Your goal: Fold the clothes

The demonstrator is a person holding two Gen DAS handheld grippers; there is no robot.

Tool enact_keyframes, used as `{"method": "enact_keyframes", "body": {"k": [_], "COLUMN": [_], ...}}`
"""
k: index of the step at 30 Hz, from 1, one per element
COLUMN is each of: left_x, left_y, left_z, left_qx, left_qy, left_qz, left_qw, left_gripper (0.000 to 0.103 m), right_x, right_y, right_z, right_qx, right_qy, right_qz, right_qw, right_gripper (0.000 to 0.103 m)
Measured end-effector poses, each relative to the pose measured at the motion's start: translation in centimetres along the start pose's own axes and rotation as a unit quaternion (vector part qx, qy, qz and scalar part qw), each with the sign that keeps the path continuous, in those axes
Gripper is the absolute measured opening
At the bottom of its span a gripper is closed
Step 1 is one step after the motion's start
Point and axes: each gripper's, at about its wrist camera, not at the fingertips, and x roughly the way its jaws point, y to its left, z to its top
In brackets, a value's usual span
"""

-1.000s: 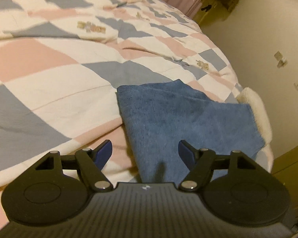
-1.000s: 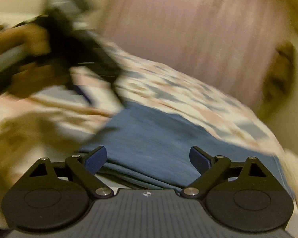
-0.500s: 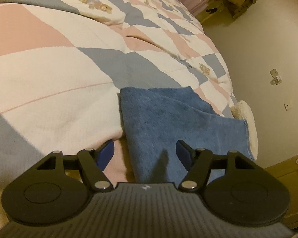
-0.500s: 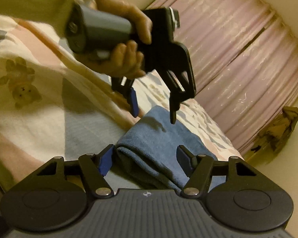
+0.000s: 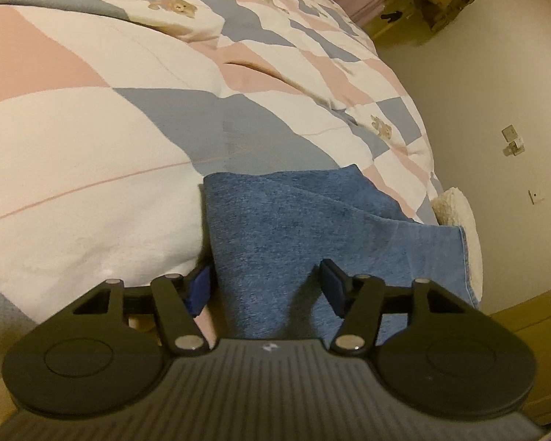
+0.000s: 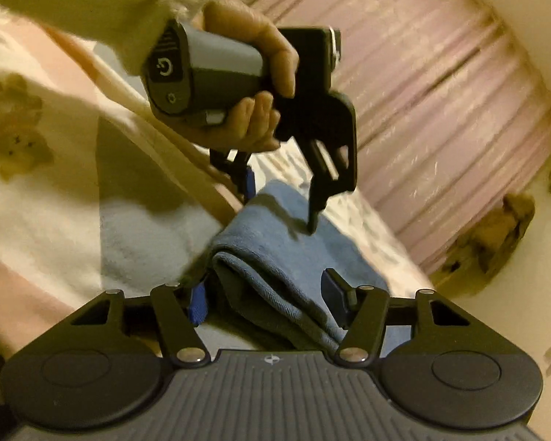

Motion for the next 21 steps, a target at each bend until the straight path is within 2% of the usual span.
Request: {"method": "enact_keyframes", "body": {"k": [4,6,7,8,9,11,12,13,14,15,16,17,18,21], "left_x": [0.2,0.2,0.1,-0.2,-0.4,-1.3,-1.5,-1.3,-0.8,-0.4,0.0,0.0,-0.1,-0.8], "left_y": [0.1,0.0,-0.1,-0.1,-0.1,-0.3,-0.3,-0.2,0.0,0.2,0.4,0.5,0.7,0.0], "left_z": [-0.4,-0.6,-0.7,-0.7,-0.7,-0.6,-0.5,-0.5,-0.5,-0.6,-0.7,-0.9,-1.0,-1.0], "left_qx": [0.001,0.006,0.007,0.003,0.000,0.004,0.006,0.001,-0.004,-0.008,-0.010,-0.011,-0.012,-0.012], "left_qy": [-0.007,-0.011,-0.012,-0.014,-0.015,-0.027,-0.031,-0.029,-0.024,-0.020,-0.020,-0.024,-0.028,-0.036], "left_qz": [0.004,0.006,0.006,0.001,-0.004,-0.018,-0.023,-0.021,-0.013,-0.005,-0.003,-0.005,-0.007,-0.007], "left_qw": [1.0000,0.9999,0.9999,0.9999,0.9999,0.9994,0.9992,0.9994,0.9996,0.9998,0.9998,0.9996,0.9995,0.9993], "left_gripper": [0.054,0.052,0.046,0.033,0.020,0.016,0.016,0.017,0.021,0.023,0.023,0.023,0.021,0.012], "right_x": [0.6,1.2,1.3,1.4,1.5,1.2,1.0,1.1,1.5,2.0,2.4,2.8,3.0,3.6], "right_y": [1.7,1.7,1.4,0.8,-0.1,-2.2,-2.8,-2.8,-2.5,-2.0,-1.3,-0.9,-1.0,-2.9], "right_z": [0.1,0.3,0.4,0.6,0.8,1.2,1.5,1.7,1.8,1.7,1.5,1.5,1.5,1.6], "right_qx": [-0.055,-0.059,-0.054,-0.040,-0.017,0.024,0.027,0.022,0.013,0.000,-0.020,-0.028,-0.024,0.018], "right_qy": [-0.009,-0.009,-0.006,0.000,0.003,-0.004,-0.006,-0.003,0.003,0.009,0.011,0.012,0.013,0.011], "right_qz": [-0.021,-0.021,-0.016,-0.004,0.009,0.013,0.007,0.004,0.002,-0.001,-0.008,-0.004,0.008,0.043], "right_qw": [0.998,0.998,0.998,0.999,1.000,1.000,1.000,1.000,1.000,1.000,1.000,1.000,1.000,0.999], "right_gripper": [0.060,0.050,0.044,0.034,0.028,0.021,0.021,0.022,0.032,0.060,0.069,0.063,0.043,0.023]}}
